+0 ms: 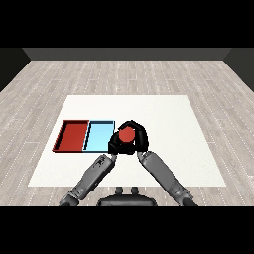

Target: Pick the red can and put it in the red box

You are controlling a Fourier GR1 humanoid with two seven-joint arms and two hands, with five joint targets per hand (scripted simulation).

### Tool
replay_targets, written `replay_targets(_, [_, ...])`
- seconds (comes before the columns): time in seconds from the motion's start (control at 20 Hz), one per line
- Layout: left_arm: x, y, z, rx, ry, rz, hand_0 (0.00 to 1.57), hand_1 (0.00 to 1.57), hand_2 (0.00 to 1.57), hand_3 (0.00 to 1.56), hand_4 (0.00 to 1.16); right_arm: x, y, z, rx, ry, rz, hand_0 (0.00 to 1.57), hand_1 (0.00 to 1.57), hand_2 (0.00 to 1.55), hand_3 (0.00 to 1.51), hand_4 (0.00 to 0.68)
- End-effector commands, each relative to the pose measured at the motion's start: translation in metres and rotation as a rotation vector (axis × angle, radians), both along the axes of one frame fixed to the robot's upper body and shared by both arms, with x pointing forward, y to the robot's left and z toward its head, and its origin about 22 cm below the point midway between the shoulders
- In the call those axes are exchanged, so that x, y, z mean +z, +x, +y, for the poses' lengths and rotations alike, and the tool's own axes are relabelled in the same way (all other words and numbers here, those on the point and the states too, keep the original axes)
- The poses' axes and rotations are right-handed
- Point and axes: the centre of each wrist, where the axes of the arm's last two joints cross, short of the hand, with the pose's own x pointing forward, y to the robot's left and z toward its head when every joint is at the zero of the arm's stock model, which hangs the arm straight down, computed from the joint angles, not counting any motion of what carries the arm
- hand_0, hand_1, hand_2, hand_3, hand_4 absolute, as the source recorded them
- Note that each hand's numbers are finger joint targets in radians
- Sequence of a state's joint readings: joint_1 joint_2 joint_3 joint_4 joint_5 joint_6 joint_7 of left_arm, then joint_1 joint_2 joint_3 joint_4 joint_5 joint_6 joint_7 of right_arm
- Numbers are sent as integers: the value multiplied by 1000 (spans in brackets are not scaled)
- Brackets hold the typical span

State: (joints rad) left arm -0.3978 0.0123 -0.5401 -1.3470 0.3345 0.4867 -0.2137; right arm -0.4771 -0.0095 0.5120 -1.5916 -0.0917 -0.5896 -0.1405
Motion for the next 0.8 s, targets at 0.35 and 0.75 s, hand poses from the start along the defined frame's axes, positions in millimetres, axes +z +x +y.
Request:
replay_targets(0.35, [-4,0,-3,36,8,-1,1571,1571,1571,1499,1127,-12,5,3,7,-123,41,0,0,0,0,0])
replay_targets(0.75, [-11,-8,10,50,20,0,1571,1571,1571,1496,1129,1,5,-7,-5,-126,24,0,0,0,0,0])
